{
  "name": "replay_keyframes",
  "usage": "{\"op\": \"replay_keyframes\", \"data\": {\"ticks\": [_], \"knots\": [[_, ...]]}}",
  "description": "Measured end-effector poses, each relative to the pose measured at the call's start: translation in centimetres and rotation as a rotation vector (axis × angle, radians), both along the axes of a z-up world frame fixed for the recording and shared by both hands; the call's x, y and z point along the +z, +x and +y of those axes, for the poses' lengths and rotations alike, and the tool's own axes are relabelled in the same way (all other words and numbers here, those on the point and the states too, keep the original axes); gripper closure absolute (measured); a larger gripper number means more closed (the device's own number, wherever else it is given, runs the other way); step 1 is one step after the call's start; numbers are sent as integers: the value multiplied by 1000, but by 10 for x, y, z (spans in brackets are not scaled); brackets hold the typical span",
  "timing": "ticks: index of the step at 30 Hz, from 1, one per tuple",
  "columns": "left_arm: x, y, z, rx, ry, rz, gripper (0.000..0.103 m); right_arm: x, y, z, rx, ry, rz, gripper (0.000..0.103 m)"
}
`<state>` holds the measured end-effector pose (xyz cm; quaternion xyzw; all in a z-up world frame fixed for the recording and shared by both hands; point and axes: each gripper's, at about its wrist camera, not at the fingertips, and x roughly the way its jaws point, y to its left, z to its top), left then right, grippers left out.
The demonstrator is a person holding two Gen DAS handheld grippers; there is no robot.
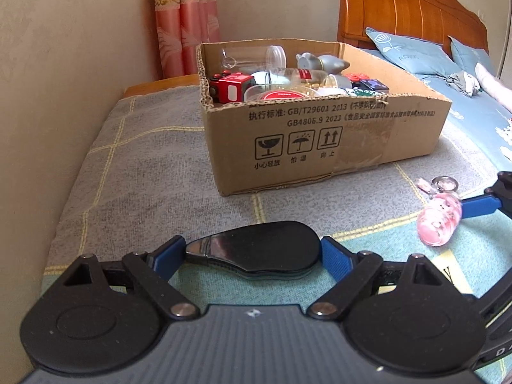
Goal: Organize rigid objects
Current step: 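Close left tool on black oval case while right tool grasps pink keychain charm, then carry both items into the cardboard box and open both tools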
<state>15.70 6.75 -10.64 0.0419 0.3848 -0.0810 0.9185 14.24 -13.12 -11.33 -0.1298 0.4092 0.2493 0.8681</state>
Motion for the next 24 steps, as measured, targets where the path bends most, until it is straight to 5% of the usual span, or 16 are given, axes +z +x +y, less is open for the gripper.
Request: {"op": "replay_keyframes", "data": {"ticks": [6, 15, 24], "knots": [[0, 0, 2, -11, 1, -5, 13, 0, 4, 1, -17, 4, -14, 4], [4, 4, 3, 6, -11, -1, 14, 8, 11, -10, -76, -2, -41, 46], [42, -1, -6, -47, 5, 16, 14, 31, 13, -27, -16, 6, -27, 48]]}}
